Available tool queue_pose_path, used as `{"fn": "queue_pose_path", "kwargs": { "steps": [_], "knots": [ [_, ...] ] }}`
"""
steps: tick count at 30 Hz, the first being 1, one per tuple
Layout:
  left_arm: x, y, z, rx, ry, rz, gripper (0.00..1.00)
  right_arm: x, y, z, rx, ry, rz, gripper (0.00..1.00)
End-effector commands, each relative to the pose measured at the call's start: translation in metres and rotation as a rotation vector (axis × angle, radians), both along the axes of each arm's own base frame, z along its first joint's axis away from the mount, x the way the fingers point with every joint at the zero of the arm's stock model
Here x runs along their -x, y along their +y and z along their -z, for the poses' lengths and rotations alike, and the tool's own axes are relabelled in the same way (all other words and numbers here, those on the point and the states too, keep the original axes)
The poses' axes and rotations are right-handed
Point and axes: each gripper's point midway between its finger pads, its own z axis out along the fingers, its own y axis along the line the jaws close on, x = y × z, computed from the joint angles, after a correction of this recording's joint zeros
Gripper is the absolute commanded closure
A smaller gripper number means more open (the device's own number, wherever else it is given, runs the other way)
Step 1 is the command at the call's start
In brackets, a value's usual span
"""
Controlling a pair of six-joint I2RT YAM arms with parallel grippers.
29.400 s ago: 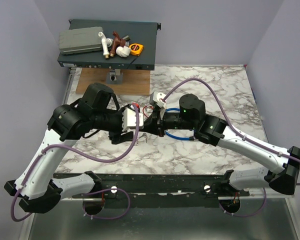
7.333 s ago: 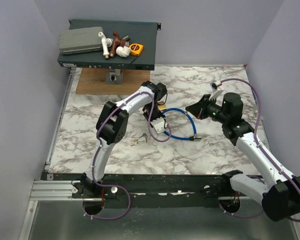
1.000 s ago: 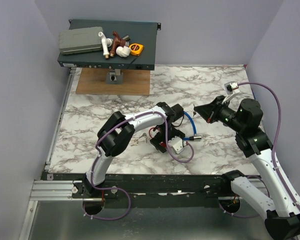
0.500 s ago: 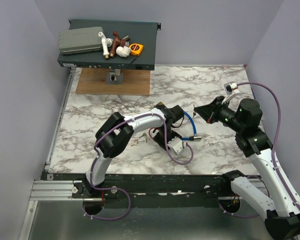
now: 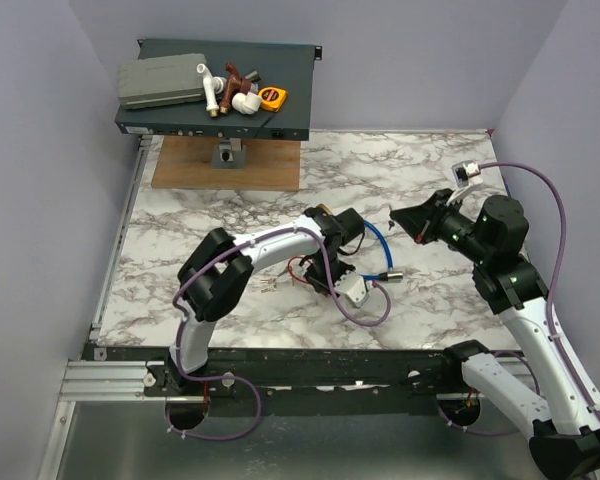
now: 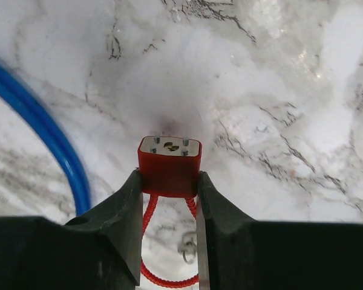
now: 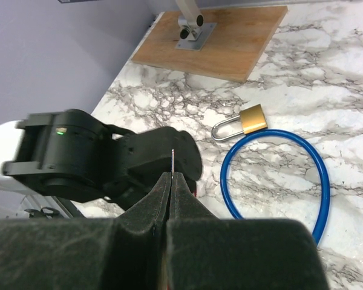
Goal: Unlock with the key
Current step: Pick up the lock from the center of the board.
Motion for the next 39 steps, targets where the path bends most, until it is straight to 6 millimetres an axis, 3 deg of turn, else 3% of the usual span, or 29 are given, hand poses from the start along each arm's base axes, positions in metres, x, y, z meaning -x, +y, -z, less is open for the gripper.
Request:
{"fn": "queue_pose_path", "kwargs": {
  "steps": [1,5,9,12,19,23,39],
  "knots": [
    [-0.005,0.005,-0.079,0.085,-0.052,-0.065,1.00,-0.005,-0.006,-0.018,0.003,-0.050,0.038,0.99],
    [-0.011,0.013,-0.152,0.186,-0.103,-0.135,1.00,-0.009,-0.007,-0.027,-0.002,-0.074,0.049,0.99],
    [0.008,0.031,-0.224,0.354,-0.161,-0.122,1.00,-0.008,-0.004,-0.037,-0.016,-0.106,0.029,0.99],
    [0.035,0.048,-0.273,0.536,-0.221,-0.051,1.00,-0.004,0.002,-0.043,-0.033,-0.141,-0.016,0.99],
    [0.090,0.070,-0.342,0.974,-0.567,0.241,1.00,0.000,0.016,-0.043,-0.062,-0.181,-0.109,0.99],
    [0.107,0.074,-0.359,1.076,-0.606,0.280,1.00,0.002,0.023,-0.052,-0.085,-0.220,-0.153,0.99],
    [0.130,0.075,-0.395,1.212,-0.684,0.375,1.00,0.005,0.044,-0.054,-0.111,-0.228,-0.313,0.99]
  ]
}}
